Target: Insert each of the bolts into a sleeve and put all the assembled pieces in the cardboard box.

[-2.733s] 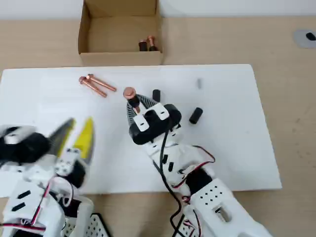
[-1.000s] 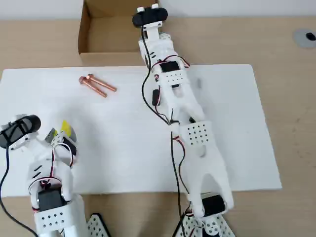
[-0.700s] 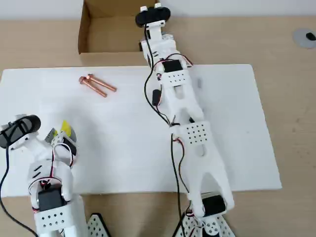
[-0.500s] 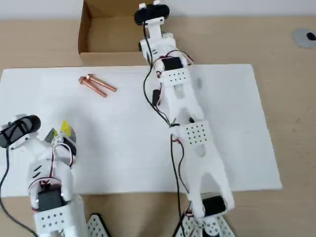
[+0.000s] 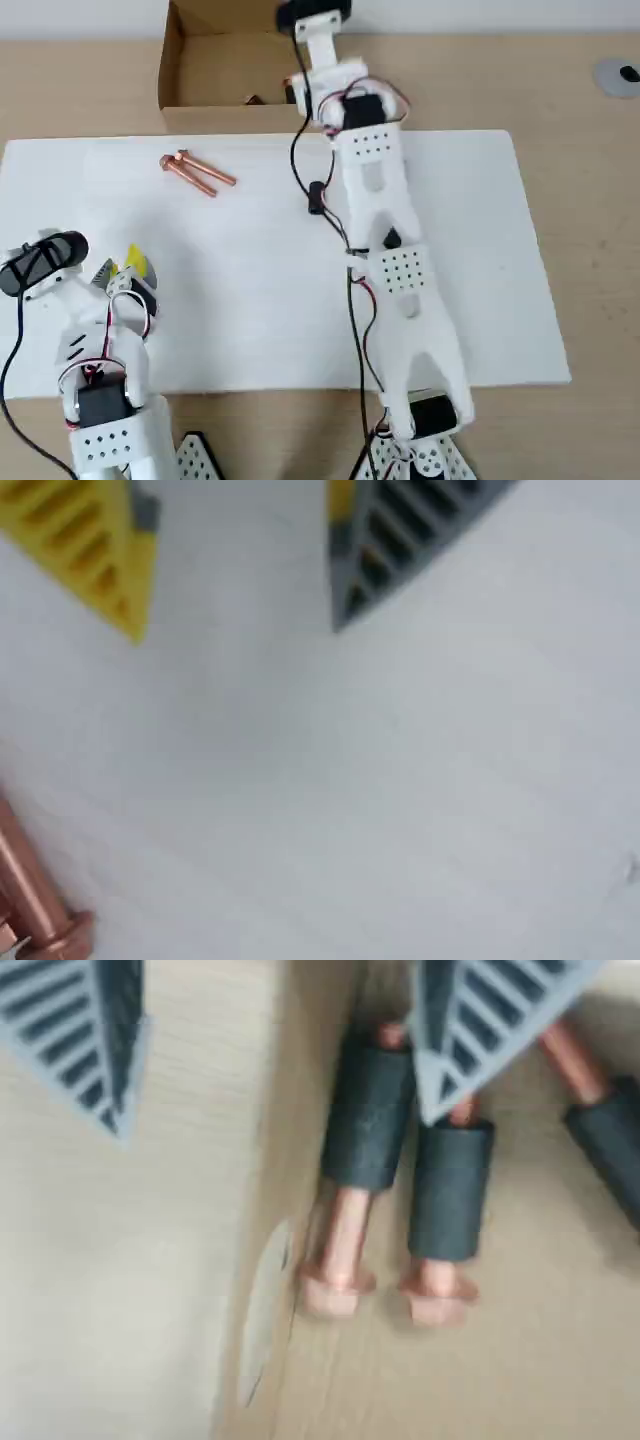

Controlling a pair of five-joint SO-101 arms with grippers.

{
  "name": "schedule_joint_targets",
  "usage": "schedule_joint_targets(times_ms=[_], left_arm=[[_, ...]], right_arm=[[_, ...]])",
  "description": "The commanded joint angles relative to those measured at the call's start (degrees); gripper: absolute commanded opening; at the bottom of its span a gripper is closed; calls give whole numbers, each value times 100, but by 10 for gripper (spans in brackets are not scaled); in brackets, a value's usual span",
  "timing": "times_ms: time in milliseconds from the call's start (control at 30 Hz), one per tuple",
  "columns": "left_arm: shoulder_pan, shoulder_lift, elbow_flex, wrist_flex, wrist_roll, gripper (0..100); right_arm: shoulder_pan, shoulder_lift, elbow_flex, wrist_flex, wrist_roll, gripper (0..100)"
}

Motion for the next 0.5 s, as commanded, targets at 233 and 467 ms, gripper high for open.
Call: schedule_joint_targets(times_ms=[233,467], left_arm=[[-114,22,18,44,-35,137],[-185,233,-290,413,-220,139]], right_arm=[[-40,-2782,-286,3209,-62,228],[673,-4145,127,3218,-26,228]])
